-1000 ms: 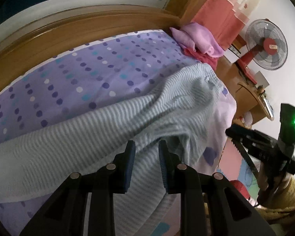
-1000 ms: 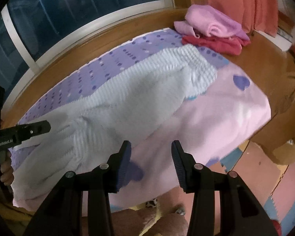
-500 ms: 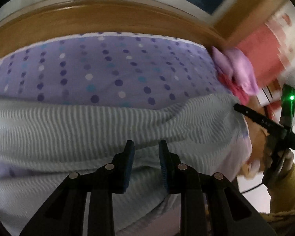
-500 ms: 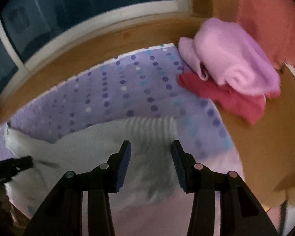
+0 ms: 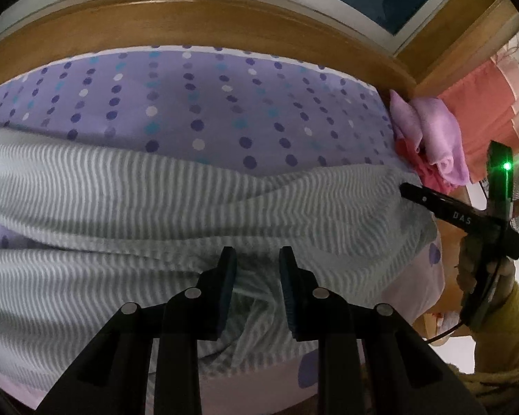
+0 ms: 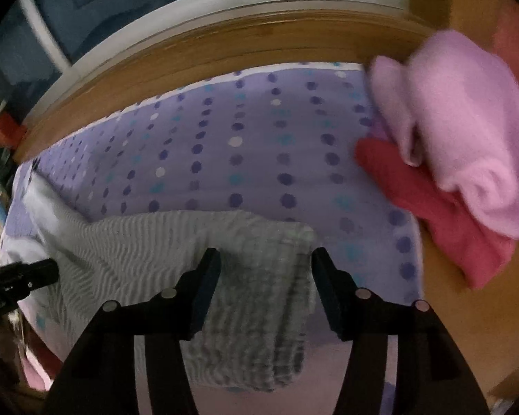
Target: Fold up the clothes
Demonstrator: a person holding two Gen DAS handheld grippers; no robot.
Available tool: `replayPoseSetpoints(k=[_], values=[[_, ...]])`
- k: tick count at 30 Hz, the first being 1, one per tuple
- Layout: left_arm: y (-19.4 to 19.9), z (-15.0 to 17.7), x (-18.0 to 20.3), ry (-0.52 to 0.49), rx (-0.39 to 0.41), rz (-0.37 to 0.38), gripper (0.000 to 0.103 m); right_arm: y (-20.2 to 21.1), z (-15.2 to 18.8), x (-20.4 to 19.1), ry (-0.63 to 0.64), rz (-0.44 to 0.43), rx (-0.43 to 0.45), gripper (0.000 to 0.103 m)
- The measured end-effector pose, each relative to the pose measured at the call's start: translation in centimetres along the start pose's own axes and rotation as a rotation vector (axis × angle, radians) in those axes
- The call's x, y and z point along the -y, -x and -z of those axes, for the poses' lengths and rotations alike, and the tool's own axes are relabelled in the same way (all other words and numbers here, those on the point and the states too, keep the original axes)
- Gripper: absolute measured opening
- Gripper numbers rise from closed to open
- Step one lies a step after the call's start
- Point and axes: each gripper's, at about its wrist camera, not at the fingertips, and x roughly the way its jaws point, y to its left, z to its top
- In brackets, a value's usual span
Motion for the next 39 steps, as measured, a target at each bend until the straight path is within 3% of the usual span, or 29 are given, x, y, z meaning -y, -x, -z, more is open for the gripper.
replayPoseSetpoints(k=[6, 8, 10, 15, 17, 19, 21, 25, 28, 33, 39], values=[[-0.2, 0.6, -0.1, -0.01, -0.018, 0.032, 0.024, -0.8, 0.2, 0.2, -0.035, 0.007, -0.036, 0.055], [-0.4, 0.6, 0.0, -0.011, -0.02, 0.034, 0.024, -1.4, 0.0, -0.4, -0.03, -0.008, -0.033, 0.048], [-0.1, 0.6, -0.1, -0.008, -0.014, 0.042, 0.024, -0.8, 0.2, -1.4, 0.028, 0.033, 0.014, 0.025], [1.5, 0.0, -0.4, -0.027, 0.026, 0.035, 0.024, 6.0, 3.0, -3.1, 0.181, -0.057, 0.219, 0.016], [2.0, -0.2, -0.8, -0.03, 0.038, 0.033, 0.024, 8.1, 5.3, -4.0, 0.272, -0.048, 0.246, 0.016], [2.4, -0.5, -1.1, -0.038, 0.049, 0.022, 0.024, 9.1, 8.1, -4.5, 0.354, -0.031, 0.229, 0.015], [2.4, -0.7, -1.3, -0.045, 0.051, 0.011, 0.024, 8.5, 11.1, -4.5, 0.408, -0.015, 0.159, 0.013], [2.2, -1.0, -1.7, -0.06, 0.038, -0.004, 0.024, 7.4, 14.9, -4.1, 0.4, -0.033, 0.091, 0.013], [1.8, -1.1, -1.6, -0.082, 0.023, -0.004, 0.024, 7.6, 15.3, -4.0, 0.347, -0.064, 0.072, 0.015], [1.2, -1.8, -0.3, -0.167, 0.018, 0.007, 0.024, 7.6, 15.6, -5.3, 0.38, -0.029, 0.047, 0.017], [-1.2, -3.1, 3.8, -0.322, -0.026, 0.14, 0.024, 7.6, 15.7, -5.9, 0.382, -0.001, 0.046, 0.017]])
